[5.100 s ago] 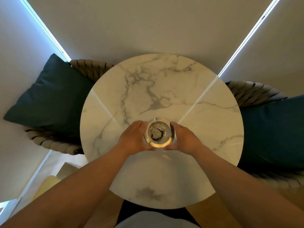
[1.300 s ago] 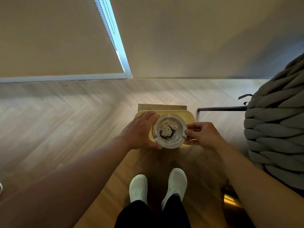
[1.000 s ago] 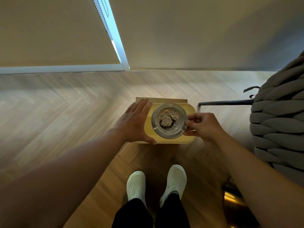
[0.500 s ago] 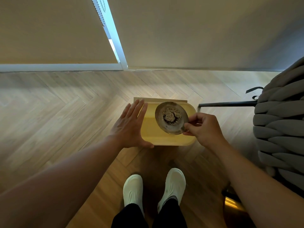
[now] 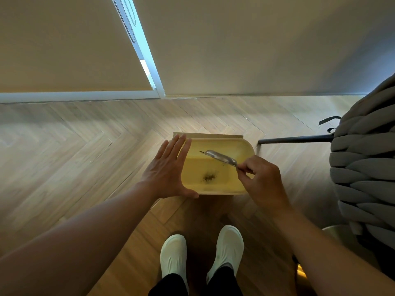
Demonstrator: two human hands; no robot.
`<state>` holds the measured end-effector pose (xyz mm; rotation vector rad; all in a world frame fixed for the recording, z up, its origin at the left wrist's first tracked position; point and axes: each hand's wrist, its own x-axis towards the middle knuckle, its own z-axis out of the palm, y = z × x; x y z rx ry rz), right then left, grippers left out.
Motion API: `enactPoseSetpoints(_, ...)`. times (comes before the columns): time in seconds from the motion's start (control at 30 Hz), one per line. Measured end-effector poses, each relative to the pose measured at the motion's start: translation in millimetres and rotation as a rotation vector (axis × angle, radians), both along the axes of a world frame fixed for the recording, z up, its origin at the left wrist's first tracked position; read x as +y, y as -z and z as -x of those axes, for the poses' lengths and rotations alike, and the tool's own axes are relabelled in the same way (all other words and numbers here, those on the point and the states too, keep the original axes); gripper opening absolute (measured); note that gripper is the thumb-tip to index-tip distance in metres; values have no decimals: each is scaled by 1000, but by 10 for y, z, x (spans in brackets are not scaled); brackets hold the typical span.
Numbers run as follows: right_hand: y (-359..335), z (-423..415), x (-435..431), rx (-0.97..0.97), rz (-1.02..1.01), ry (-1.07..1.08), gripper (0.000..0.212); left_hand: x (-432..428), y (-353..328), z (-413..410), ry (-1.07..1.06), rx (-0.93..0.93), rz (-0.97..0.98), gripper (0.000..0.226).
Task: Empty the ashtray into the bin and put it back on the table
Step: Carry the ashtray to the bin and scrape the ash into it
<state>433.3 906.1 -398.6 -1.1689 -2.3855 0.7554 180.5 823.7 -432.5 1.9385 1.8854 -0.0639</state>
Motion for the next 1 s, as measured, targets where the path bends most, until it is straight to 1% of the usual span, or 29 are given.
enactPoseSetpoints(0.1,50,10,-43,-32,-134,-62,11,-2,11,0,0,-7,-10,148)
enactPoseSetpoints(0.23,146,20,-102,-51,-280,-149,8,-1,29,5,-2,-8,-11,147)
enactPoseSetpoints(0.33,200,-5,-152,-97,-354,-212,21,0,43,10,-5,-8,-8,147)
enactPoseSetpoints(0.4,218,-9,-179,-105,-380,-235,24,1,46,8,-9,-12,-10,147)
enactPoseSetpoints(0.53,200,20,-192,-96,-419,-226,19,3,41,9,-13,-23,-16,146)
enactPoseSetpoints(1.0,125,53,-161,-99,-459,-242,19,2,31,17,-9,-30,-12,145)
